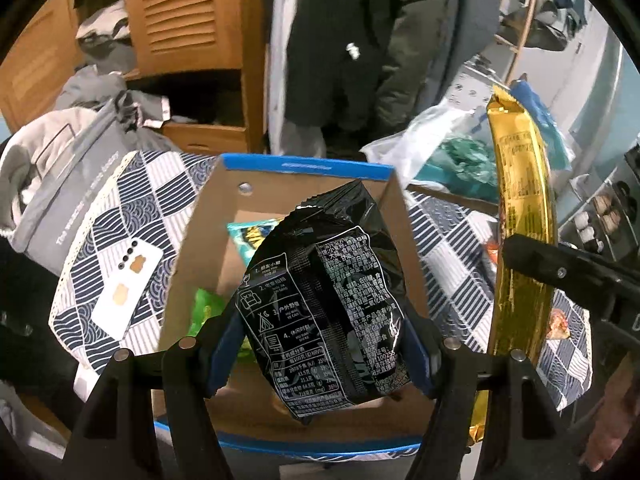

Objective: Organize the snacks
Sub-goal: 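Lift and carry the black bag and yellow bar over the cardboard box with both tools, then lower the black bag and yellow bar into the box and open both tools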

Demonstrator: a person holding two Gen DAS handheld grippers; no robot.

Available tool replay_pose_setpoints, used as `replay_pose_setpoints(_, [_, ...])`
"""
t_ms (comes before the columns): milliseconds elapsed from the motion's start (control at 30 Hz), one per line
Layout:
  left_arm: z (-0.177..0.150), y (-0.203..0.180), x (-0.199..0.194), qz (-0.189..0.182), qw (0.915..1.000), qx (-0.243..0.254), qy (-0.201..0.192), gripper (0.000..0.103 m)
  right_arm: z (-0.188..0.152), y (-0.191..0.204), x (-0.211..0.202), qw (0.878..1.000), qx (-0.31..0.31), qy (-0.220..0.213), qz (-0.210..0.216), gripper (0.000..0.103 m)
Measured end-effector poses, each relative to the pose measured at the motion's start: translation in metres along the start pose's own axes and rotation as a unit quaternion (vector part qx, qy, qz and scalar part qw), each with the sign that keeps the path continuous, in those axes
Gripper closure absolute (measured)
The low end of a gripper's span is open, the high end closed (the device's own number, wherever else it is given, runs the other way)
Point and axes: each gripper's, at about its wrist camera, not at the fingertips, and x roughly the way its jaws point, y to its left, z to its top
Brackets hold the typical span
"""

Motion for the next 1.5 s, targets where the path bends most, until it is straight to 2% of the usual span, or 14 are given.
replay_pose_setpoints(267, [-0.008, 0.029, 0.027, 0.024, 0.9992, -0.015, 0.030, 0.031, 0.010, 0.025, 0.029, 1.000, -0.006, 0.018, 0.015, 0.074])
replay_pose_setpoints(400, [-0.011, 0.043, 0.040, 0.037, 0.9971, -0.036, 0.056, 0.030, 0.011, 0.033, 0.043, 0.999, -0.008, 0.028, 0.017, 0.074])
replay_pose_setpoints(567, [-0.013, 0.058, 0.043, 0.028, 0.9946, -0.067, 0.075, 0.028, 0.010, 0.039, 0.061, 0.999, -0.007, 0.045, 0.019, 0.074])
replay_pose_setpoints(833, [-0.013, 0.065, 0.033, 0.028, 0.9949, -0.074, 0.063, 0.016, 0.010, 0.046, 0.079, 0.998, -0.007, 0.062, 0.015, 0.074])
replay_pose_setpoints(1100, [-0.013, 0.069, 0.024, 0.026, 0.9954, -0.074, 0.055, 0.016, 0.007, 0.053, 0.088, 0.997, -0.014, 0.073, 0.013, 0.073])
replay_pose_setpoints(1200, [-0.014, 0.071, 0.021, 0.023, 0.9954, -0.078, 0.050, 0.016, 0.007, 0.054, 0.088, 0.997, -0.013, 0.075, 0.012, 0.070])
replay_pose_setpoints(1300, [-0.013, 0.071, 0.019, 0.022, 0.9955, -0.079, 0.047, 0.016, 0.007, 0.054, 0.086, 0.997, -0.012, 0.074, 0.012, 0.061])
replay_pose_setpoints(1500, [-0.010, 0.060, 0.014, 0.021, 0.9967, -0.067, 0.040, 0.016, 0.005, 0.051, 0.081, 0.997, -0.014, 0.069, 0.007, 0.059])
